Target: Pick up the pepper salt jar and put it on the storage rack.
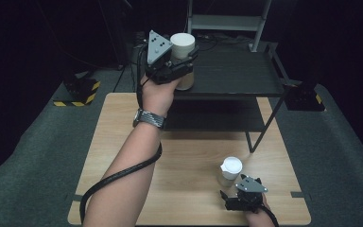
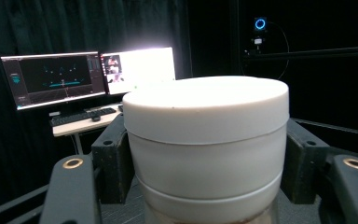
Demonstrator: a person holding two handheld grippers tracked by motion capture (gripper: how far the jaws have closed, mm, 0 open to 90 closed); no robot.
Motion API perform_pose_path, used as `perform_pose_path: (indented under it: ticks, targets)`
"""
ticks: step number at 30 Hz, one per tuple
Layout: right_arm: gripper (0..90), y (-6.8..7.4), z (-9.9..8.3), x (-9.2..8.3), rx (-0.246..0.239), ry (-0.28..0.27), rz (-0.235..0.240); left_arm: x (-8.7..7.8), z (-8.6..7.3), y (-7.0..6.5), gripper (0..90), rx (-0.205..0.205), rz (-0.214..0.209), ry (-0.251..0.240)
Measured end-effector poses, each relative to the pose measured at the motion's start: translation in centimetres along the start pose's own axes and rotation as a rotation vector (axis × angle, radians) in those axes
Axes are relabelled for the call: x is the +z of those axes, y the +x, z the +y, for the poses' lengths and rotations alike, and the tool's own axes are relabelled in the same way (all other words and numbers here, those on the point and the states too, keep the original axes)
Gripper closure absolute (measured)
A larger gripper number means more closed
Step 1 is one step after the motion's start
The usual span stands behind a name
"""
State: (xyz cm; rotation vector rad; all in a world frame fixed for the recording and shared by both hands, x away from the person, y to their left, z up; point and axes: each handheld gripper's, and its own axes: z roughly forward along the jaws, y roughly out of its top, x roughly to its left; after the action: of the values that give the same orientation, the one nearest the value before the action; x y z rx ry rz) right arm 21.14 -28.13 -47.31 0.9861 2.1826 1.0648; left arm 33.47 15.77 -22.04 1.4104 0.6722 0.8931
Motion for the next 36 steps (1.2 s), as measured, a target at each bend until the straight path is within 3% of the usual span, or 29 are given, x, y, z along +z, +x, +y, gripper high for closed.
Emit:
perform_pose_path:
  ticks: [7,19,30,36]
  targets:
    - [0.0,0.0,0.0,0.0,-0.003,0.000,-0.002,-0.2,0.0,-0.1,33.0,0.009,-0.002,0.002]
    - [0.0,0.1,0.1,0.0,-0.007,0.003,-0.001,-0.3,0.0,-0.1,31.4,-0.016,-0.003,0.002]
    - [0.0,0.1,0.1,0.0,-0.007,0.004,-0.003,-1.2,0.1,-0.6,1.9,-0.033,0.010,0.017]
    - [0.0,0.1,0.1,0.0,-0.006,0.006,-0.002,-2.8,-0.1,-0.6,0.4,-0.045,0.002,0.021]
